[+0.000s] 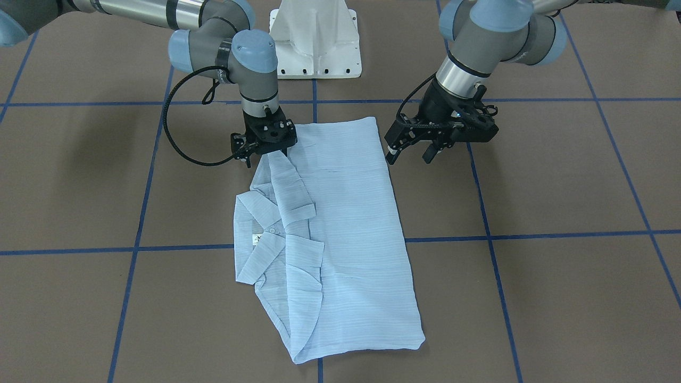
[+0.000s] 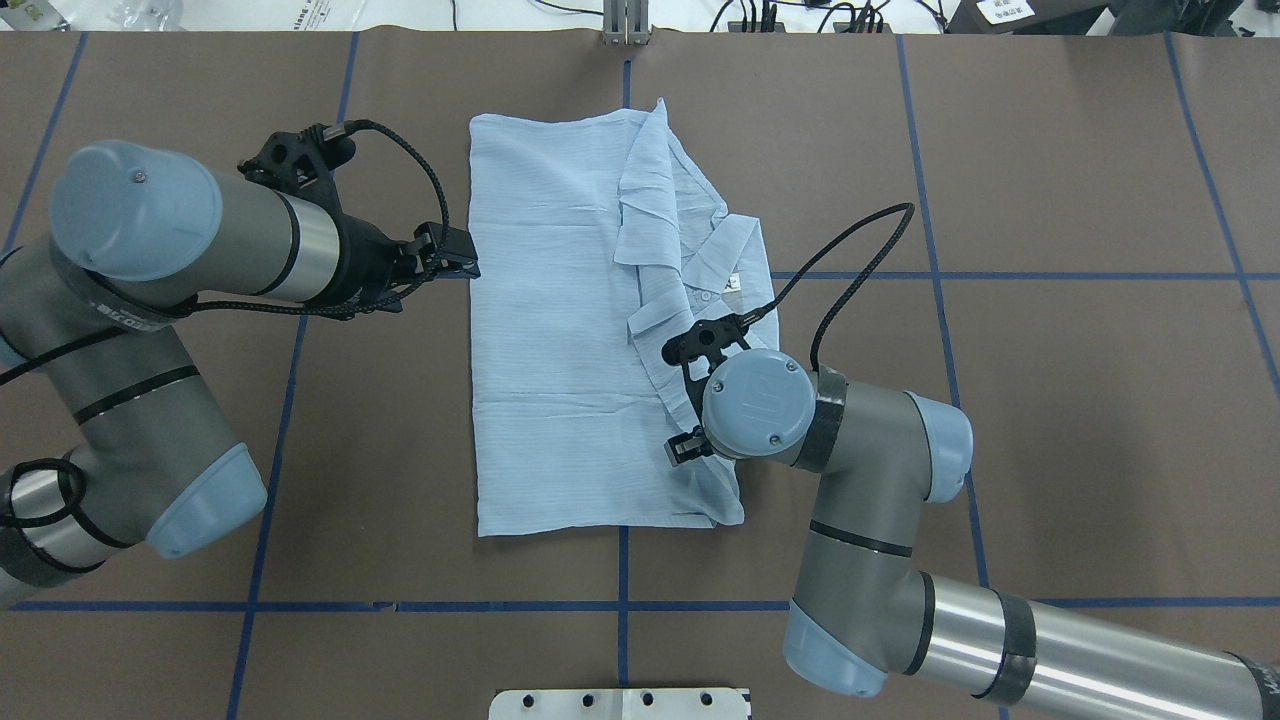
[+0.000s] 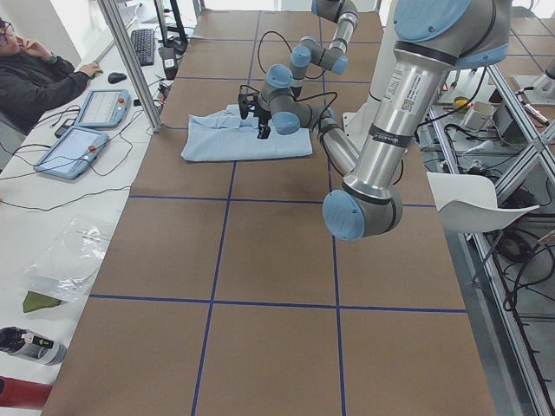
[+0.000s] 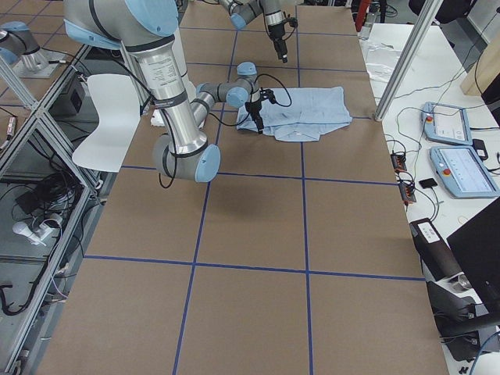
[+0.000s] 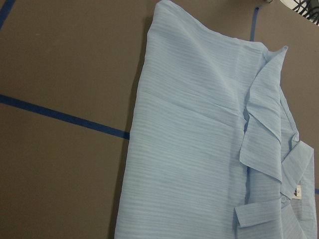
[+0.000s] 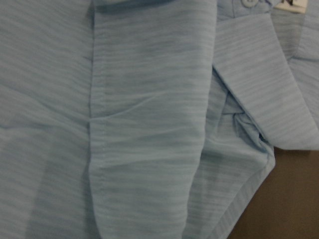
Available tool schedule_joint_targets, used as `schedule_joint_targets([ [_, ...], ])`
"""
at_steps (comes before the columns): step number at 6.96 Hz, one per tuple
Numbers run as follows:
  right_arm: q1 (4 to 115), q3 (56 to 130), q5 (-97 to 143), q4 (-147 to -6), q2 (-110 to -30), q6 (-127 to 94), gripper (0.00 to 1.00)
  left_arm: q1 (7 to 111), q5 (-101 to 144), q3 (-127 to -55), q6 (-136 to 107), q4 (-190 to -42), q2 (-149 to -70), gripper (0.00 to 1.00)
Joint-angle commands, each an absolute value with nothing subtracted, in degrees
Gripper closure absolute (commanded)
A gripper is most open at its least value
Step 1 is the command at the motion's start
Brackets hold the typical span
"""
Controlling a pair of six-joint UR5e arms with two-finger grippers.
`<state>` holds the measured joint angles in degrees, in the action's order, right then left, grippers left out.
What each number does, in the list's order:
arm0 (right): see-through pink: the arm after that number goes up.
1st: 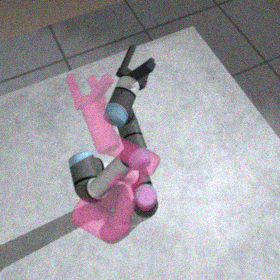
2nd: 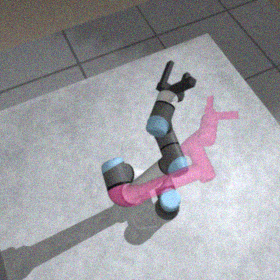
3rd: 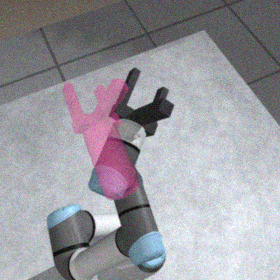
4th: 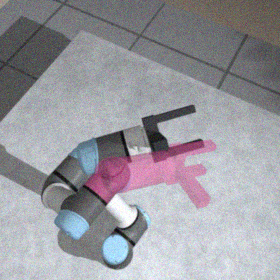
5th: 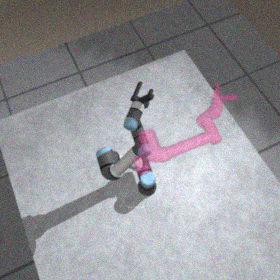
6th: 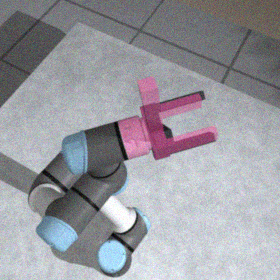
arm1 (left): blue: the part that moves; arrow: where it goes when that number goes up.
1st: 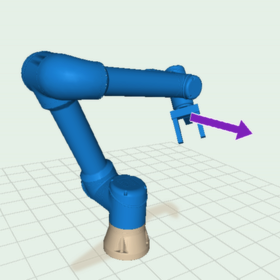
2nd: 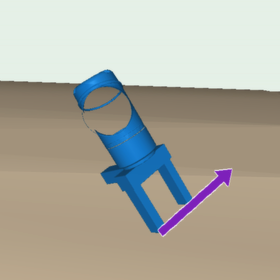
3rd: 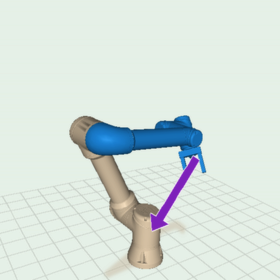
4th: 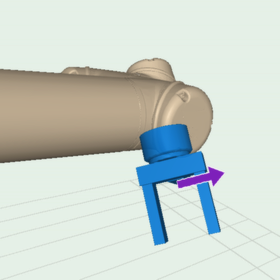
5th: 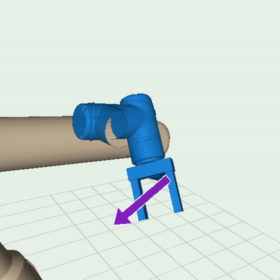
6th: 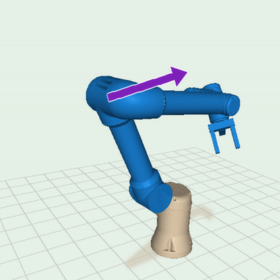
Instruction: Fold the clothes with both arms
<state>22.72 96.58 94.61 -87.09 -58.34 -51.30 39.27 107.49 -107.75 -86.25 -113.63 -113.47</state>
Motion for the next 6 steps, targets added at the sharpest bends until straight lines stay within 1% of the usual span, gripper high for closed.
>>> schedule_joint_targets([
  [1,27.0,98.4,97.5,-87.4,-61.8,-46.6,0.00,37.8,107.3,-107.6,-87.5,-113.6,-113.6,0.00],
  [3,31.2,104.1,99.9,-87.3,-69.9,-40.4,0.00,36.7,107.2,-107.5,-88.0,-113.6,-114.1,0.00],
  [4,32.2,105.8,100.1,-87.3,-71.4,-39.7,0.00,36.7,107.2,-107.5,-88.2,-113.6,-114.2,0.00],
  [5,32.9,106.0,99.9,-86.9,-70.1,-39.8,0.00,36.7,107.2,-107.4,-88.2,-113.6,-114.2,0.00],
  [6,33.3,104.8,99.7,-87.2,-65.5,-40.1,0.00,36.7,107.4,-107.4,-88.2,-113.6,-114.2,0.00],
])
